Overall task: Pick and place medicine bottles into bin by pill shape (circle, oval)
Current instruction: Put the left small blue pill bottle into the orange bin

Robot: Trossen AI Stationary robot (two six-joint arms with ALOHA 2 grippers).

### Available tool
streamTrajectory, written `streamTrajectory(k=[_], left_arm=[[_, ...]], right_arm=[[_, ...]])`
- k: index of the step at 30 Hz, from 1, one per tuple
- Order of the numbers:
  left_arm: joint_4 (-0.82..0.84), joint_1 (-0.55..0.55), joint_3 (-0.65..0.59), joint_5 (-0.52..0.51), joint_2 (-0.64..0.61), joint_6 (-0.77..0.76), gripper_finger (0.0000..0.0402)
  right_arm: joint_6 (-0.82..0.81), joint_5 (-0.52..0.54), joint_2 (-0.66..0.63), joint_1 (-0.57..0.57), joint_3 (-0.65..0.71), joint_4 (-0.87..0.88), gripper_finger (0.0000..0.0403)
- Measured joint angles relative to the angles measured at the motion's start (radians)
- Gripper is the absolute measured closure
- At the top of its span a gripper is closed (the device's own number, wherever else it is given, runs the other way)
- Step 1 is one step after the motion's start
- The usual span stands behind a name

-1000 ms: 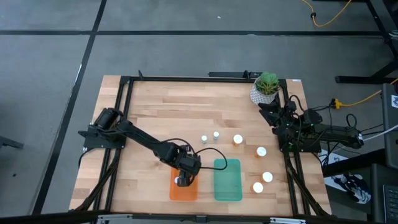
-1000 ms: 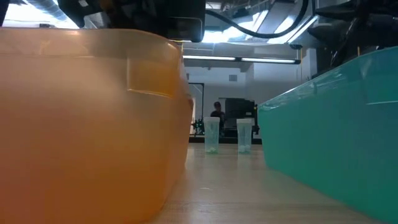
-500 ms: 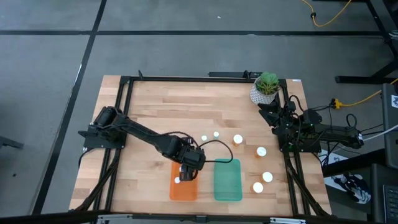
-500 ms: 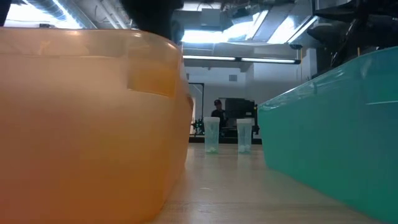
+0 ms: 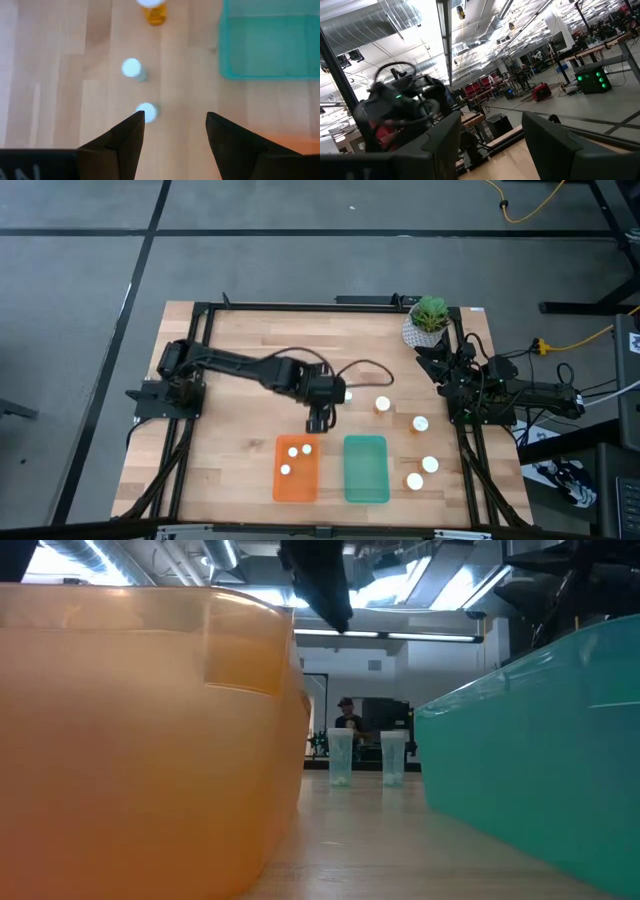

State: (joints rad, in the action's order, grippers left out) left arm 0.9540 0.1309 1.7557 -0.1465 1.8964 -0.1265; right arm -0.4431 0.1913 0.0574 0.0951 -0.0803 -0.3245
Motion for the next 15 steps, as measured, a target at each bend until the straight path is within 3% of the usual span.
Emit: streamTrajectory(k=[8, 15], left_arm=[[-0.025, -0.107, -0.136, 0.108, 0.015, 0.007, 0.0198], [-0.153, -0.113, -0.285, 0.116, 0.016, 0.007, 0.0198]], right_arm=[[-0.001, 0.0, 0.0, 0.0, 0.0, -0.001, 0.019], [-0.001, 0.0, 0.0, 0.0, 0.0, -0.001, 0.019]])
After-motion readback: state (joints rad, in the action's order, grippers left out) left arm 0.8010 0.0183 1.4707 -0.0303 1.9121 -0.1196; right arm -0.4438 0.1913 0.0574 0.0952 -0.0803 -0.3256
